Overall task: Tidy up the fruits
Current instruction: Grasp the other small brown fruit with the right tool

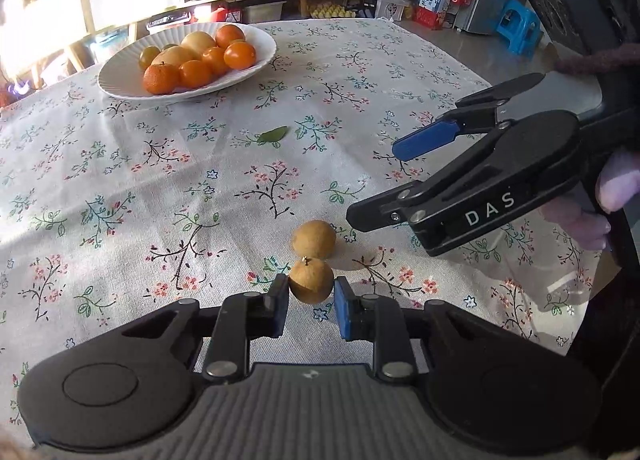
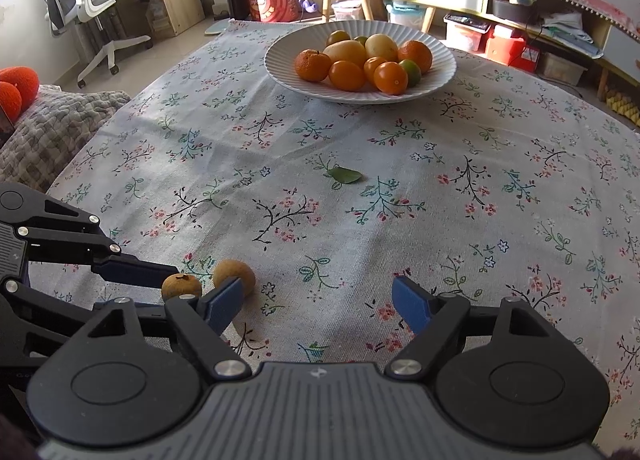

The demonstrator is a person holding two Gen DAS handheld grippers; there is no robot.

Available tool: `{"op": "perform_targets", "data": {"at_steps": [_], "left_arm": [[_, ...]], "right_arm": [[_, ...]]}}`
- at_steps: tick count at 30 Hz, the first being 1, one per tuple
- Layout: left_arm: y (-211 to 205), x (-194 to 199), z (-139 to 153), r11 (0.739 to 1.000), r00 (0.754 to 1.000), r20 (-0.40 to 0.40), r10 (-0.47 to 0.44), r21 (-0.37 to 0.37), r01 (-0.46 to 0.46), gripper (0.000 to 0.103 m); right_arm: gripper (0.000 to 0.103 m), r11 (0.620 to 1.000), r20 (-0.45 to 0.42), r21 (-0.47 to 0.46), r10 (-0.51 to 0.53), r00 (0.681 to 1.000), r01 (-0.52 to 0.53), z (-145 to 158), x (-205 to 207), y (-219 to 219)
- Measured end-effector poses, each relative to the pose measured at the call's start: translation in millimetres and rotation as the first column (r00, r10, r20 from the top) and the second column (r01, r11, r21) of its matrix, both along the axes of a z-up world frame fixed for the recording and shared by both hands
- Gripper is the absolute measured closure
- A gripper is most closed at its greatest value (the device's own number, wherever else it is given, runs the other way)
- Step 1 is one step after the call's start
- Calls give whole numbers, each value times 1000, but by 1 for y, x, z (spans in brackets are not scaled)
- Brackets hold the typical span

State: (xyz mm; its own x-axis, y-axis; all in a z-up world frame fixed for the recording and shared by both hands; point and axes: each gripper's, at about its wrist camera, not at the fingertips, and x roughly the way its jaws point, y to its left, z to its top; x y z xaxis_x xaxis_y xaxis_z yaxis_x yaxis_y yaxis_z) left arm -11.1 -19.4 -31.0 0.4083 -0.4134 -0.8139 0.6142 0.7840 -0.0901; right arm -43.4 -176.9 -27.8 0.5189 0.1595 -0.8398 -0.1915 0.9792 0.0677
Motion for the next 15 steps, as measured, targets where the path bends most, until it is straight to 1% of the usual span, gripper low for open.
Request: {"op": "perform_targets", "data": {"at_steps": [3,6,9,11,12,14,15], "left_arm": [[8,5,1,999,999,-3,36,13,-36,84],[16,10,3,997,998,0,70,20,-70,84],[23,16,5,995,995,5,97,22,-97,84],[27,19,8,993,994,11,112,19,-113,84],[28,20,9,993,993,16,120,18,-120,84],[30,22,11,991,991,23,131,15,-131,84],[31,23,12,991,991,27,135,13,-135,84]], "right_arm": [[27,1000,-4,7,10,1000,-10,0,1,5],[32,999,-14,25,39,999,-38,-1,3,11],[39,996,-32,32,84,996,-83,-4,4,21],[47,994,-41,32,109,993,-108,-6,3,27],[49,993,-48,30,119,992,-118,-7,3,30],[56,991,-57,25,130,990,-129,-8,3,35],[57,990,-59,25,138,989,-137,-8,3,38]]}}
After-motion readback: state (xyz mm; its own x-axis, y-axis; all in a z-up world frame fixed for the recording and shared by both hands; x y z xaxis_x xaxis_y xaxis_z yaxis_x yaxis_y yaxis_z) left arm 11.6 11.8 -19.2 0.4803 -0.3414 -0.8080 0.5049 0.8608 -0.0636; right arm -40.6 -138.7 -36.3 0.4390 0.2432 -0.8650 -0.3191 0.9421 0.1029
